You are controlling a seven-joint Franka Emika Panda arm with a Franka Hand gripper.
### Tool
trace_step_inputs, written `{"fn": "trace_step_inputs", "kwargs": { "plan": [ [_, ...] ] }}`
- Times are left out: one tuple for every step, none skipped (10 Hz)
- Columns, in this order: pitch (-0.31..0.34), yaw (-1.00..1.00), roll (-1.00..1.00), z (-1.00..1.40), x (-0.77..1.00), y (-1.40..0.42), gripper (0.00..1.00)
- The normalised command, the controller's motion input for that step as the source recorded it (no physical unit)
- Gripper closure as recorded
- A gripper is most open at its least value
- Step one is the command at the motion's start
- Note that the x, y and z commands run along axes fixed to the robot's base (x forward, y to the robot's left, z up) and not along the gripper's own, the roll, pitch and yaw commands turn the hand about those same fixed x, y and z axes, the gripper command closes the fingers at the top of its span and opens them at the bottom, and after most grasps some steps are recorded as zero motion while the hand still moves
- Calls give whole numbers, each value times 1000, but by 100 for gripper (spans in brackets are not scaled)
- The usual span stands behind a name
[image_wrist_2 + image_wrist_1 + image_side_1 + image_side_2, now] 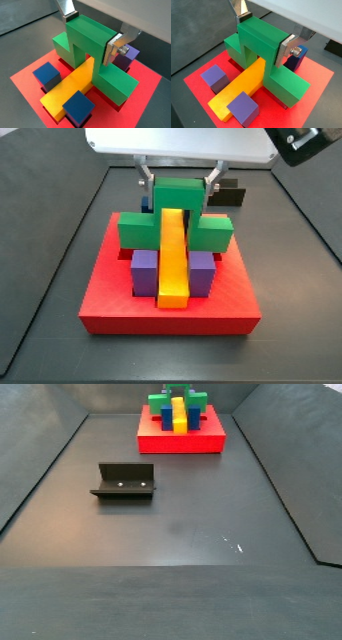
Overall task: Pick up the green object. Move up. Move to above the board. Insert the green object.
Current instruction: Insert the green object.
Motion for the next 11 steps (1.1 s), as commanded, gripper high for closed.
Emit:
{"fn": "trace_step_inputs", "kwargs": {
  "plan": [
    [0, 0, 101, -183, 74, 0, 100],
    [0, 0, 153, -234, 0, 0, 100],
    [0, 0, 199, -280, 0, 0, 100],
    [0, -23, 166, -240, 0, 0, 100],
    [0, -6, 100, -174, 0, 0, 100],
    [0, 0, 70, -123, 0, -37, 100],
    [0, 0, 51, -43, 0, -117, 100],
    [0, 0, 64, -6, 0, -174, 100],
    [0, 0, 60, -29, 0, -151, 100],
    [-7, 0, 66, -109, 0, -34, 100],
    [-26, -23, 91, -243, 0, 14, 100]
  ]
}}
